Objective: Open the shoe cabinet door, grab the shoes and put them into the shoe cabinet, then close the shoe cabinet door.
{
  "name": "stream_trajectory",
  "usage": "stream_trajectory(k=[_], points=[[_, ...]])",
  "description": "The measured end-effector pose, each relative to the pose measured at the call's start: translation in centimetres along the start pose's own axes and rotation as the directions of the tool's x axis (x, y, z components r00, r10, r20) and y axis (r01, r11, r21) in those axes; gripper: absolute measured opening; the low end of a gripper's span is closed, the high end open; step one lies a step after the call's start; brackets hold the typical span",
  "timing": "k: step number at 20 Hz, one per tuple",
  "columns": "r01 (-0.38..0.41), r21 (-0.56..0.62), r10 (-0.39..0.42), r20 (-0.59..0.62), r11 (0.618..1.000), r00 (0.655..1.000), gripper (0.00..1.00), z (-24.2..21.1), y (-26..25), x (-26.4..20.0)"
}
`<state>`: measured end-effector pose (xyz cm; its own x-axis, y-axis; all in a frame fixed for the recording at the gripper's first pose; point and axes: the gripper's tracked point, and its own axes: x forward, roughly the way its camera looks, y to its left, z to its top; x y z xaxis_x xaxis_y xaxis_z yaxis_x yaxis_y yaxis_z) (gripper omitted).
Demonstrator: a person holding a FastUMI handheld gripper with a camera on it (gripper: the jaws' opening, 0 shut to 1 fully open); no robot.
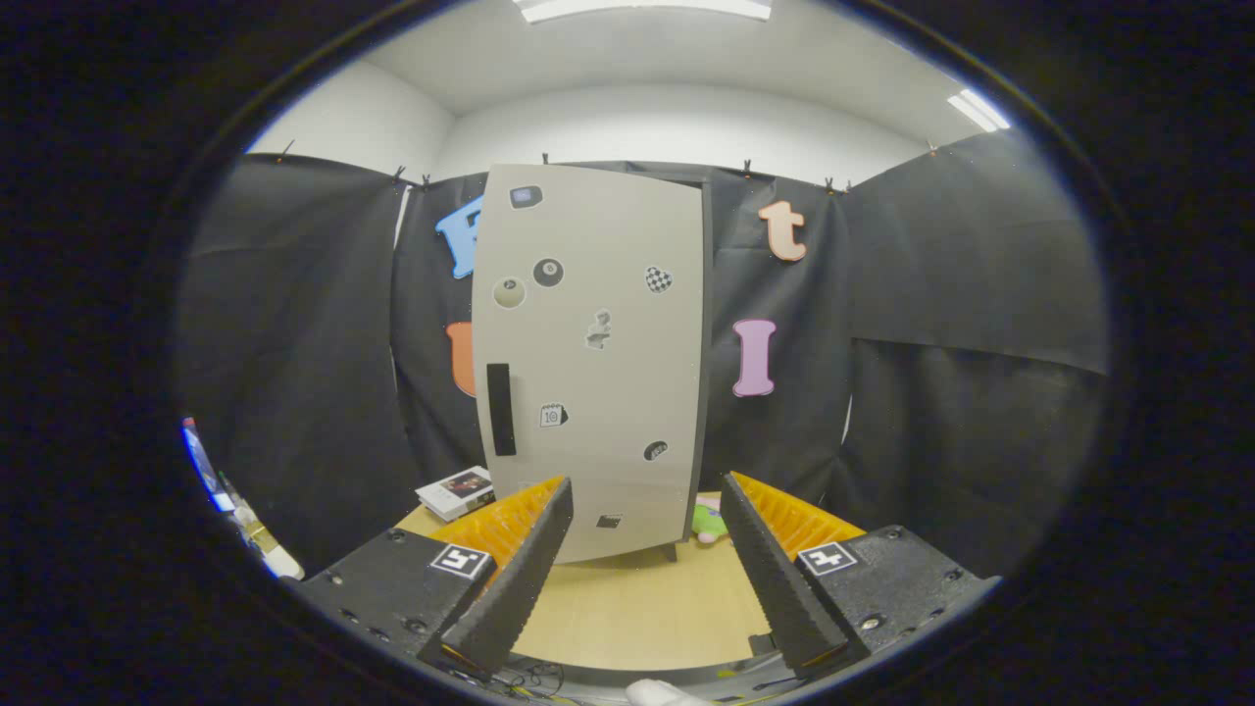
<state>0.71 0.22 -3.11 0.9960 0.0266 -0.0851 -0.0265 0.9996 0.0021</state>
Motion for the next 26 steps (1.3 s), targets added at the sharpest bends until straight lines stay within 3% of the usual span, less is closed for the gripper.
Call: stream_trajectory(k=[7,26], points=[[0.025,0.021,-0.026,0.03,0.999,0.999,0.99,0.0,0.3,-2.2],[0.014,0.034,-0.016,0.04,0.999,0.999,0.99,1.0,1.7,-2.9]])
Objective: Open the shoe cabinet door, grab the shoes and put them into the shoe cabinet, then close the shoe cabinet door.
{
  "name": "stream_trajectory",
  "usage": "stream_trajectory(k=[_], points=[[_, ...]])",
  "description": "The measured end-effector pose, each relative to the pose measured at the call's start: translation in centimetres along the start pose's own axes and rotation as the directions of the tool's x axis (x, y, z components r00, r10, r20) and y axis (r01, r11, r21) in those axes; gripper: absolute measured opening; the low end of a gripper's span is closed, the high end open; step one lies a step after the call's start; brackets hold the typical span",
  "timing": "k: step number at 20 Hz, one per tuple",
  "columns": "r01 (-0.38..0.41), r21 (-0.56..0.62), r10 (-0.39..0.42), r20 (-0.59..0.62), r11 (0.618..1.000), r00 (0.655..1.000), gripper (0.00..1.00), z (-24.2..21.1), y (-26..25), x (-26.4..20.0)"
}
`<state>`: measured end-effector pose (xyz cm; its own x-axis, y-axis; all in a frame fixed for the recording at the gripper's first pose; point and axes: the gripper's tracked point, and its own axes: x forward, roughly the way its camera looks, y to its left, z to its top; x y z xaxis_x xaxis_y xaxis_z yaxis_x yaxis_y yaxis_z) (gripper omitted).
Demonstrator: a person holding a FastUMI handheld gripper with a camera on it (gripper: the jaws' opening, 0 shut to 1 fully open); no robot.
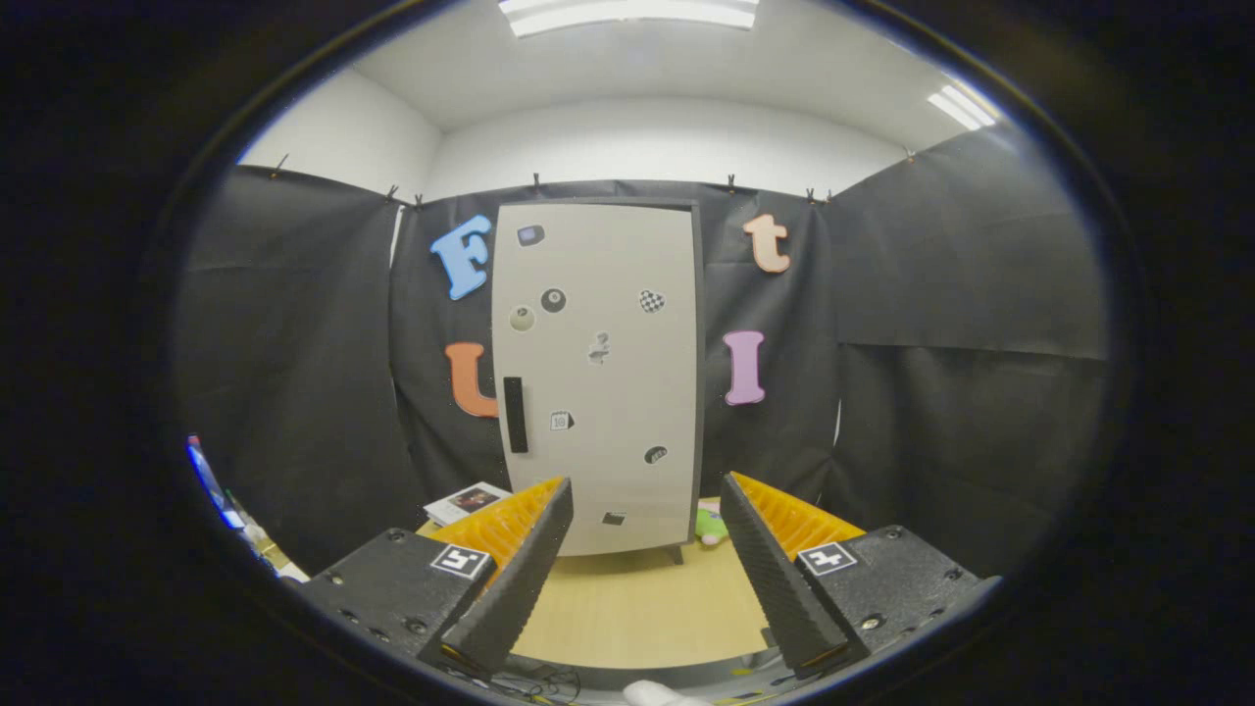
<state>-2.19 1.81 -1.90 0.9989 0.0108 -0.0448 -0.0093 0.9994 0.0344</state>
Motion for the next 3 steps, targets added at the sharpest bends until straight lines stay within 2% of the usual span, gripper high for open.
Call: stream_trajectory(k=[3], points=[[0.005,0.005,-0.005,0.006,1.0,1.0,0.99,0.39,-0.45,-0.26]])
